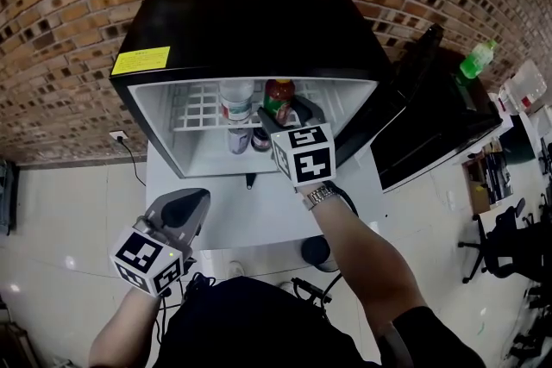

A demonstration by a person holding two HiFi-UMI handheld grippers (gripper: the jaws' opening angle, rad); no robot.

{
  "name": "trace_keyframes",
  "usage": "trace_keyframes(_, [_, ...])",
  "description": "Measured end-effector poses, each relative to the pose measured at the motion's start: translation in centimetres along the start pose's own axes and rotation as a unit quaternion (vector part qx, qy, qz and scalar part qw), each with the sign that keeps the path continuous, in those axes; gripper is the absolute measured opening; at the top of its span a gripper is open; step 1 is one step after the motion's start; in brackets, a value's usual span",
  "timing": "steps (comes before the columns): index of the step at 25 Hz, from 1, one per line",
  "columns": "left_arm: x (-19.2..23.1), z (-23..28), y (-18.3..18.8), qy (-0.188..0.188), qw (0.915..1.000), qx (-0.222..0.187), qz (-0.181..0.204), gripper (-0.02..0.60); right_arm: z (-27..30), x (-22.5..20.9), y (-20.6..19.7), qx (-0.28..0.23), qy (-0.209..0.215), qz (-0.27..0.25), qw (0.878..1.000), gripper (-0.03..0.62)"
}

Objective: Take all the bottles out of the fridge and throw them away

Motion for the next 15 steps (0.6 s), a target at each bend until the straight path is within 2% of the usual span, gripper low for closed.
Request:
trace_keyframes(7, [-2.4,0.6,-0.1,-0.014,0.9999,0.002,0.003,0.003,-3.8,0.4,-1.0,-0.018,0.008,0.009,1.0,0.262])
trace_keyframes(15, [-7.2,2.5,0.2,-0.038,0.9992,0.003,0.015,0.003,-11.4,1.1,-3.2,-0.031,0.023,0.009,0.999,0.263])
Point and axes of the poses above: the fingertips, and each gripper's own axes: z forward along the fingers, x to its left, y out of its top, the point moved 6 cm from there along -z, backward along the fingers
